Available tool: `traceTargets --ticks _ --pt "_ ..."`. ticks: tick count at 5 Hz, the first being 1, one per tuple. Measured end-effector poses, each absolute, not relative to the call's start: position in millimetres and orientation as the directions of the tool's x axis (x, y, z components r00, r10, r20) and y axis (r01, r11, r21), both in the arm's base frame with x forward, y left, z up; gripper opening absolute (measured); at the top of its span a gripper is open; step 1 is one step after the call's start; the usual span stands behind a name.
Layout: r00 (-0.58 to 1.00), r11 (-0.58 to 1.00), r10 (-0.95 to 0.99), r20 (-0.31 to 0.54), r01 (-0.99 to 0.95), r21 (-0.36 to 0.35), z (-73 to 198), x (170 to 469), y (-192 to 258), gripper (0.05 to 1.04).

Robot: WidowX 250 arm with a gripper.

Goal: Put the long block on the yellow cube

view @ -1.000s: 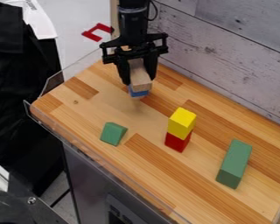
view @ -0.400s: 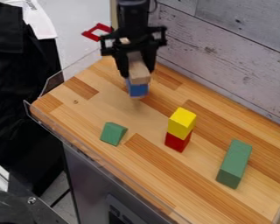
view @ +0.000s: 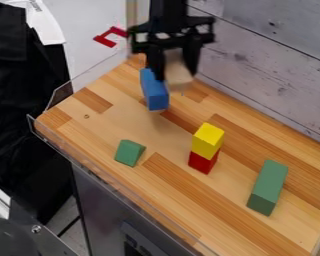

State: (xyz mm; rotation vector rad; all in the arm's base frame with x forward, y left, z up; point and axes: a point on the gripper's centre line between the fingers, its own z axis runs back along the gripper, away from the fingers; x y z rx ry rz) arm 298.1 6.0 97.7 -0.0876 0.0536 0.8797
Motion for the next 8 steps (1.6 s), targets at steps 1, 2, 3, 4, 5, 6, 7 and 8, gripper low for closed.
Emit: traceTargets --ticks 1,2,3,4,5,6,7,8 --pt "0.699 0.697 0.709 -0.093 -0.714 -0.062 97 291 -22 0.572" --pt "0.805 0.805 0.581 -0.119 -0.59 -0.061 90 280 -40 0.572" --pt "0.872 0.872 0.474 -0.125 -0.484 -0.074 82 273 -45 0.572" --pt "0.908 0.908 0.401 -0.12 -0.411 -0.08 81 272 -44 0.572" --pt "0.934 0.936 0.333 -0.13 -0.344 -0.071 77 267 -41 0.572" --pt "0.958 0.955 0.271 -0.095 -0.28 -0.094 75 273 -42 0.572" --pt "0.967 0.965 0.236 -0.101 -0.245 -0.096 66 277 -44 0.572" --pt "0.974 0.972 0.204 -0.095 -0.213 -0.103 65 280 -50 0.572"
